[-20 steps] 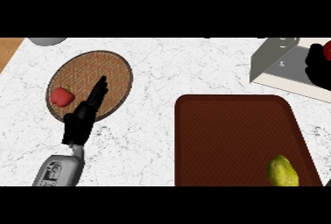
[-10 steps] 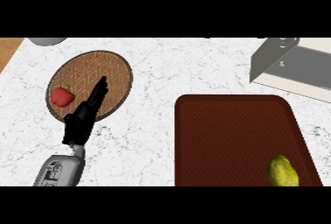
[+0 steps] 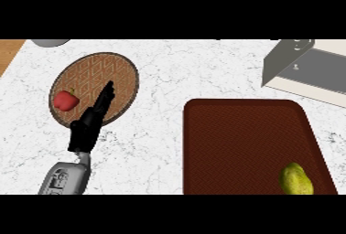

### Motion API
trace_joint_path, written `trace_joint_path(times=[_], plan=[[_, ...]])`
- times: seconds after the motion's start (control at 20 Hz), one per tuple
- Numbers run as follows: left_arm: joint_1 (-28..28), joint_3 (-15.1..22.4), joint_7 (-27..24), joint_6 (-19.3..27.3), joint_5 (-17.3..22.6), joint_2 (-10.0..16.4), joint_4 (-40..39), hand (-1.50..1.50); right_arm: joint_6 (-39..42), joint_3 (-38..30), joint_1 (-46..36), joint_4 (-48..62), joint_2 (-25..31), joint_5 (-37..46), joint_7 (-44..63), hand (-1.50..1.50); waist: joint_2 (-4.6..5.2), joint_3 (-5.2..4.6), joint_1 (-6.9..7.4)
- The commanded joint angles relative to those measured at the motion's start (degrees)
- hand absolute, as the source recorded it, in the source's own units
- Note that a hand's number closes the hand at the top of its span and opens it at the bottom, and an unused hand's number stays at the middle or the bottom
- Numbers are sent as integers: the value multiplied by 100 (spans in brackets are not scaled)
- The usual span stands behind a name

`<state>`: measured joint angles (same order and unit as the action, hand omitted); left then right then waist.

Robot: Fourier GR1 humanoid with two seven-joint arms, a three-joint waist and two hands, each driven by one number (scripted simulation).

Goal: Pick the tomato from the tray and place it in the tiered shelf

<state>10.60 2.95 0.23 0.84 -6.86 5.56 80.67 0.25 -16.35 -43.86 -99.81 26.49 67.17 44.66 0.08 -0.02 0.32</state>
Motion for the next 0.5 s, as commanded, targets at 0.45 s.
trace_joint_path(times=[0.45], plan=[[-96, -11, 45, -134, 17, 39, 226, 0, -2165, -703, -344, 1692, 16, -1006, -1466, 150, 11, 15, 24]])
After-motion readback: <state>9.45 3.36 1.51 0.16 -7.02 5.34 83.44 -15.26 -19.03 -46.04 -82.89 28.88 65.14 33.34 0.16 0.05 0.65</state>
